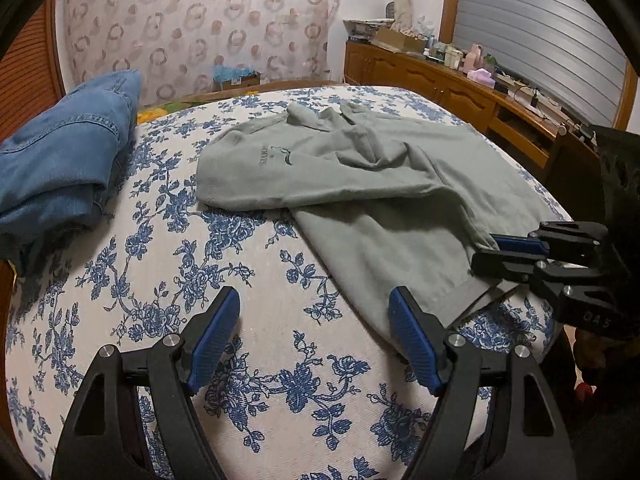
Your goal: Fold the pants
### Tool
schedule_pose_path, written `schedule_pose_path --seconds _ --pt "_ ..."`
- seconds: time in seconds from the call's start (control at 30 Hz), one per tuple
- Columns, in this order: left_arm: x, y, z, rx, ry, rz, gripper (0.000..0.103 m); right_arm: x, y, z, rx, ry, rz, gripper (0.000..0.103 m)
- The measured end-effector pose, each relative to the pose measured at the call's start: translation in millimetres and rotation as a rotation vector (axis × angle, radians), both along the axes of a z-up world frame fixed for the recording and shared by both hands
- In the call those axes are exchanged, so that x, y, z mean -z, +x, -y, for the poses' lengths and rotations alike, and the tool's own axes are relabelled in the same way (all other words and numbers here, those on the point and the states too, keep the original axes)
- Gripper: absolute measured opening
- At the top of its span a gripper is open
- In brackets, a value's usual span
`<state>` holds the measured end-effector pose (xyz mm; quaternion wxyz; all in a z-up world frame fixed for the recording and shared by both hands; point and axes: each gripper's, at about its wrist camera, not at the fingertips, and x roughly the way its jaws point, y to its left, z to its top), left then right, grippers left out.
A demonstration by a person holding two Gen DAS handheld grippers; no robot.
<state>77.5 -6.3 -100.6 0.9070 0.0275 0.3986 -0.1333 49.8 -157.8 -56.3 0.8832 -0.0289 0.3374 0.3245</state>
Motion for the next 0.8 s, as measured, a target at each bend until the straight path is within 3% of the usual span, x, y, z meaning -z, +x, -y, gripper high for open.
schedule_pose_path --seconds 0.17,0.47,0.8 --pt "-6.1 -1.7 3.2 0.013 -0.002 0.017 0.078 -9.6 -6.9 -2.1 0.011 0.042 0.048 0.007" --pt "-28.1 10.5 30.1 0.083 0.007 0.064 0.078 -36.4 -26.3 24.0 0.059 0.064 0.16 0.006" --pt "-32.3 15.6 53.1 0.137 0.018 0.074 0.078 -45.7 -50.8 50.1 0.133 0.066 0.212 0.006"
